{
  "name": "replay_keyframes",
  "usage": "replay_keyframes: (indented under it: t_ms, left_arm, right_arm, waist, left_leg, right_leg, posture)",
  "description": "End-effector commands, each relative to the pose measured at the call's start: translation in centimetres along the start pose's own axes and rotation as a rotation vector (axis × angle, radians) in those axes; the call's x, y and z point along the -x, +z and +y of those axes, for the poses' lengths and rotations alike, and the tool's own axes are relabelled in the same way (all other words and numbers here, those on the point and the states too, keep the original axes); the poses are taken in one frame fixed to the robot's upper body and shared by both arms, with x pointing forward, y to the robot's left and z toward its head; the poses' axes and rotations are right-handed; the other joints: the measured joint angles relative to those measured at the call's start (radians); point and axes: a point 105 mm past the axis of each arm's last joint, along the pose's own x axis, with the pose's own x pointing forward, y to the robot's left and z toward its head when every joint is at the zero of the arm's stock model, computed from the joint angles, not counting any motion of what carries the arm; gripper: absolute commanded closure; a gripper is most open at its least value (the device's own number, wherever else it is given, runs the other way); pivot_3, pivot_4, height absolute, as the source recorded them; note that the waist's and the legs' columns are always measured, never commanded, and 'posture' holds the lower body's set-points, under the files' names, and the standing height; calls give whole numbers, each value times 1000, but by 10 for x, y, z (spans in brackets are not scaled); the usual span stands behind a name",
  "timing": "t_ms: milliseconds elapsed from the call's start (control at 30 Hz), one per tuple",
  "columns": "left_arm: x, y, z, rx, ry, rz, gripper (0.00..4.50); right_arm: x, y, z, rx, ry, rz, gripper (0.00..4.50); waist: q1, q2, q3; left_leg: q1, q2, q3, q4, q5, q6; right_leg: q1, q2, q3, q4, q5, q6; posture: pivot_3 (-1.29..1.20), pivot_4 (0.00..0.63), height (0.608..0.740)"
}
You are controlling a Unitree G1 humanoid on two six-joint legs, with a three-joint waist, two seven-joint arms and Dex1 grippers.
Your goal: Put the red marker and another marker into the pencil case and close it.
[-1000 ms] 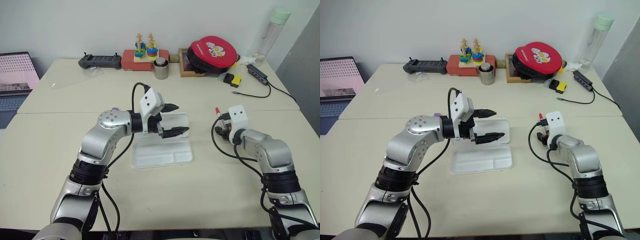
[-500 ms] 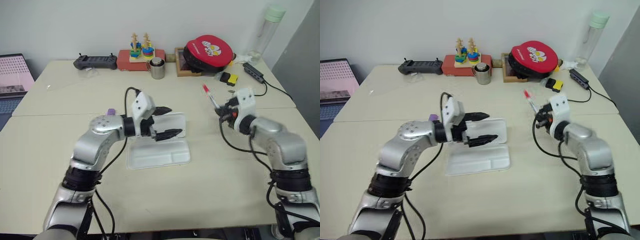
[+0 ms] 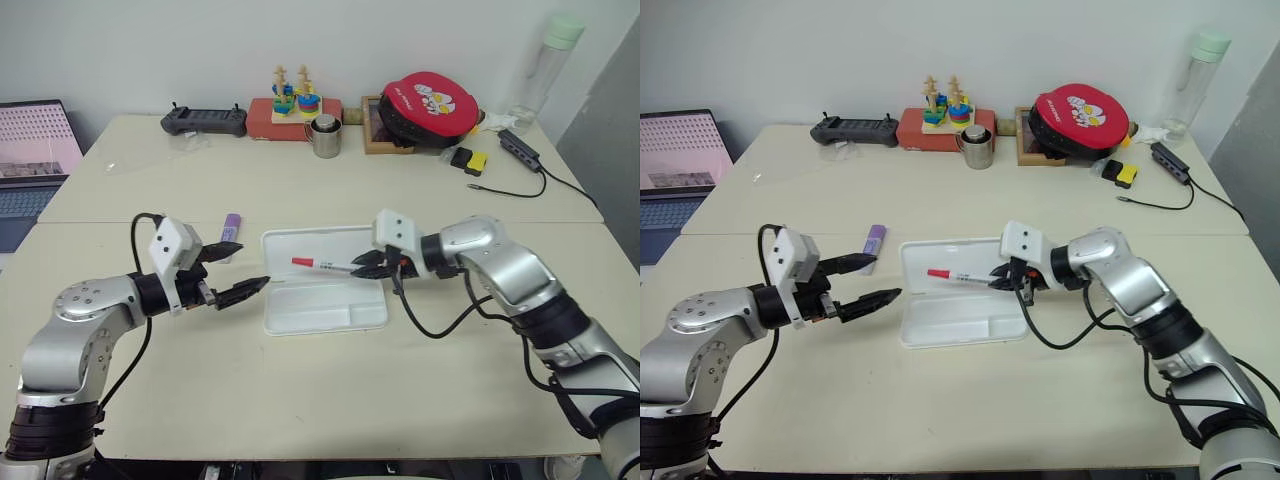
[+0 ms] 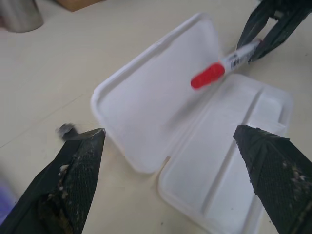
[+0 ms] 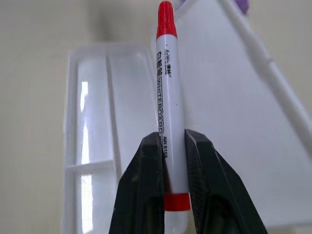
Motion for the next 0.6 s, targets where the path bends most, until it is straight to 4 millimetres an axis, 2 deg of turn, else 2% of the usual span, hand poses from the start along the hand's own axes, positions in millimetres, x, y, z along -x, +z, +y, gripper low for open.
replay_keyframes:
  t_ms: [33,233,300,433,500,600]
  left_arm:
    - [3,12,-1,-37,20,-44,0]
    - [2,14,0,-36,40,-56,0]
    - [1,13,0,-30,42,-57,0]
    - [4,7,17,50,145,-68,0]
    - [10,4,32,119,233,-78,0]
    - [16,3,54,211,370,-120,0]
  right_arm:
    - [-6,3,-2,94,52,16,4203]
    - [-17,1,2,120,105,28,4203]
    - [-19,2,2,119,105,20,3501]
    - [-16,18,-1,99,93,-55,2871]
    - [-10,32,-3,79,84,-127,2364]
    - [6,69,-4,32,81,-310,1547]
  waist:
    - [-4,0,0]
    - [-13,0,0]
    - [-14,0,0]
    - [-13,1,0]
    - [-13,1,0]
    - [-13,1,0]
  left_leg:
    - [0,0,1,0,0,0]
    - [0,1,1,-1,0,0]
    - [1,1,1,-1,0,0]
    - [1,1,1,-1,0,0]
    - [0,1,1,-1,0,0]
    - [0,1,1,0,0,0]
  right_leg:
    - [0,0,0,0,0,0]
    - [-1,0,0,0,0,0]
    - [-1,0,0,1,0,0]
    - [-1,0,0,1,0,0]
    - [-1,0,0,1,0,0]
    - [-1,0,0,1,0,0]
  posture:
    - [0,150,740]
    - [0,150,740]
    - [0,150,740]
    - [0,150,740]
    - [0,150,740]
    - [0,150,740]
